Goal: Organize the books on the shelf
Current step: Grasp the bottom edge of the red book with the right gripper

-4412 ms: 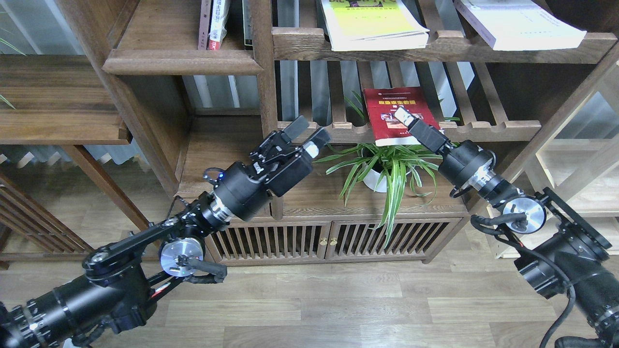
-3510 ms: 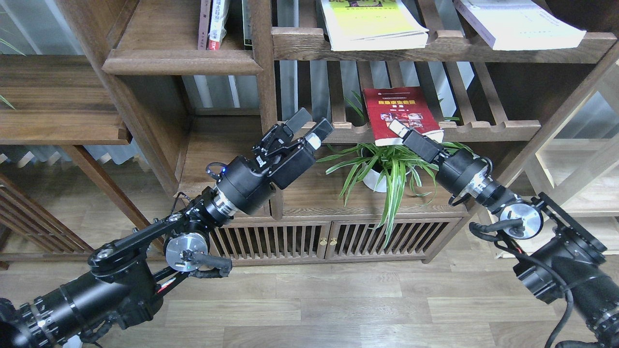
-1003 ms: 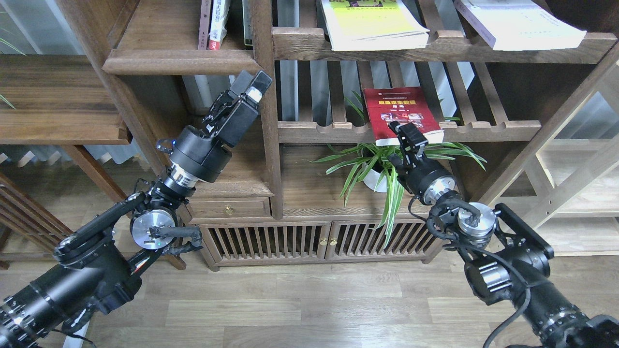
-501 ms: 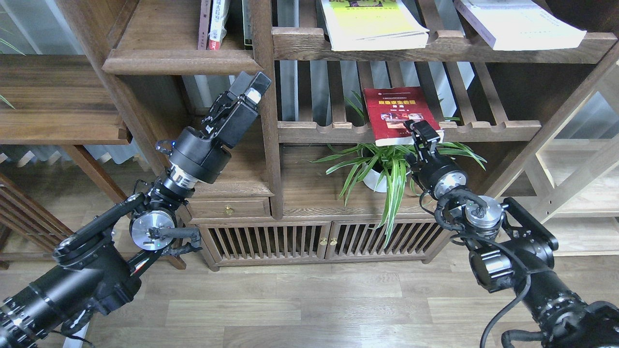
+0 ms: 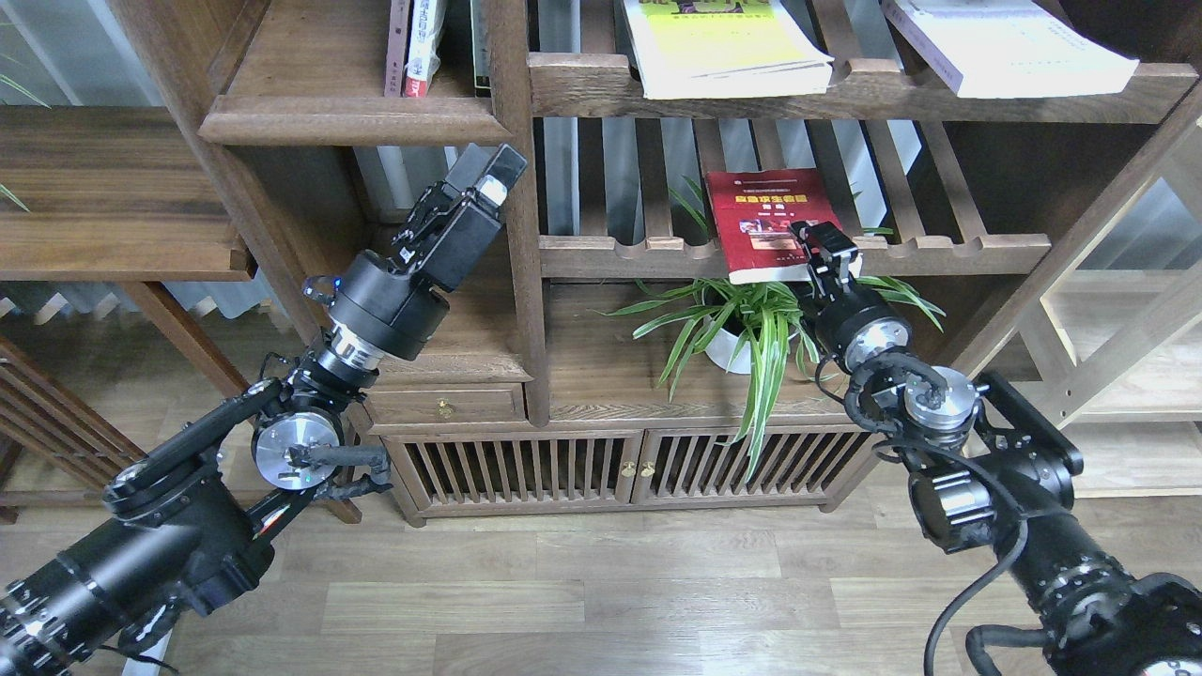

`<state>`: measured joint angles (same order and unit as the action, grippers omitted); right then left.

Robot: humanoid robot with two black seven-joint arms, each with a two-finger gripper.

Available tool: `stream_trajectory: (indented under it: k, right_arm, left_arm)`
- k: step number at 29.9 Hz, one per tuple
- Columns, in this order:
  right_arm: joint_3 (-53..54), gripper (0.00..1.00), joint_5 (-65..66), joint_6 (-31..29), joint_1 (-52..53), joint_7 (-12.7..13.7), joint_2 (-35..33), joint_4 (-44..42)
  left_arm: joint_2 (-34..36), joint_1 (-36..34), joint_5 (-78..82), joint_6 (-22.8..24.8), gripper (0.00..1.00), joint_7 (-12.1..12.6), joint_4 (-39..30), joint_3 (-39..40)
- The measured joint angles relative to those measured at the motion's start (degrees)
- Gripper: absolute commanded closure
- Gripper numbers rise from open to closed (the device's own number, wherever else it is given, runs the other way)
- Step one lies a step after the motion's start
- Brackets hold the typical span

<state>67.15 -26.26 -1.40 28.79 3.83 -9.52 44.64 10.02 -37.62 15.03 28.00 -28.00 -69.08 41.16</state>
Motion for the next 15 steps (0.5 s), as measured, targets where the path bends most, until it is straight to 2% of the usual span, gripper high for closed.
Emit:
stream_trajectory:
  k: [8,11,13,15]
  right_arm:
    - [-0.09,0.47,0.16,-0.07,-0.02,0.03,0.12,-0.15]
    - [-0.08,0.56,0.16,-0.14,-0.24,0.02,0.19,-0.17]
    - [-0.04,0.59,0.13,-0.44,-0.42,0.01,0.21,-0.17]
    - [0.00,0.68,0.00,-0.74,-0.53,0.01,0.36,-0.17]
  left_arm:
    - [0.00,0.55,0.00,0.00,0.00,0.00,0.00,-0.03]
    - [0.00,0.60,0.01,0.00,0.00,0.00,0.00,-0.03]
    - [0.00,0.61,0.00,0.00,0.00,0.00,0.01,-0.03]
    - [0.00,0.61,0.00,0.00,0.00,0.00,0.01,-0.03]
